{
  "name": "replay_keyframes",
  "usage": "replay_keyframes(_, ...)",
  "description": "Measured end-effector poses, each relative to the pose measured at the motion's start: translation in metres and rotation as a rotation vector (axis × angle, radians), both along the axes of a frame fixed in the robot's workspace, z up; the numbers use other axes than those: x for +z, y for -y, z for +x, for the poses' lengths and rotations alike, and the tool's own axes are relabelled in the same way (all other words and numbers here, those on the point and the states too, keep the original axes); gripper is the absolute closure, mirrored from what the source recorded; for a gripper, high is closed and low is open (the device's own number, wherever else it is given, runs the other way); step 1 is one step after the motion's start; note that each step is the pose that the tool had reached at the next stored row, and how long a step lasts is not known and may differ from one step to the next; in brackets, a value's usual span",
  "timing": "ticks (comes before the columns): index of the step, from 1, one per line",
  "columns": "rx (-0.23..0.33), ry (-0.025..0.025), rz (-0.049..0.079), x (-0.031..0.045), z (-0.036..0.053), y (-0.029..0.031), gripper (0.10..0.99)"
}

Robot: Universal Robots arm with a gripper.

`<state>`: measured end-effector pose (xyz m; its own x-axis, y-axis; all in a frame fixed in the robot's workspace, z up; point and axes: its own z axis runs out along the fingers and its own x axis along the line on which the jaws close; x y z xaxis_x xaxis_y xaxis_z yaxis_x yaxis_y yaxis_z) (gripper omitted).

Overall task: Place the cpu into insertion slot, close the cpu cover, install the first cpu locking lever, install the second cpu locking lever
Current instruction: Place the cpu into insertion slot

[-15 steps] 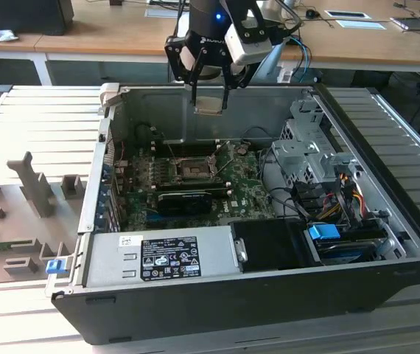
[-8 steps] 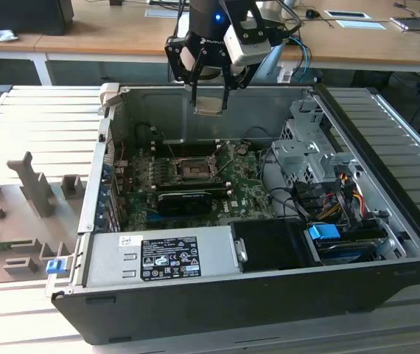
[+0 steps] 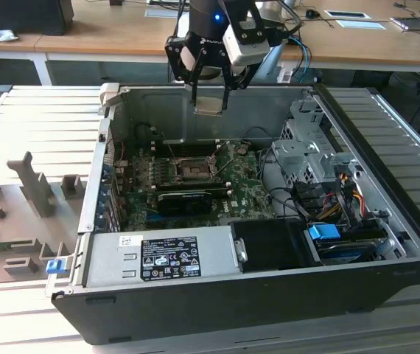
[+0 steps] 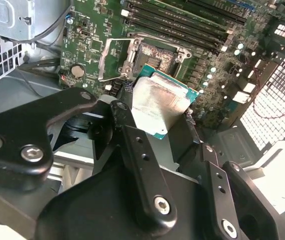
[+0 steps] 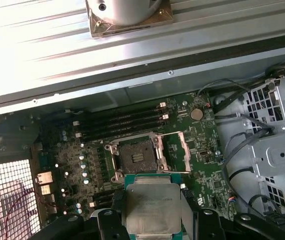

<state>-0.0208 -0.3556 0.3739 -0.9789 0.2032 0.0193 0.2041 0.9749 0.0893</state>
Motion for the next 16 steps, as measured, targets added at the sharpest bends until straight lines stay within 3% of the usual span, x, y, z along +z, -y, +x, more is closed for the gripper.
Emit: replay_keyframes(16, -0.066, 0.0, 0.0, 0.0, 0.0, 0.0, 0.557)
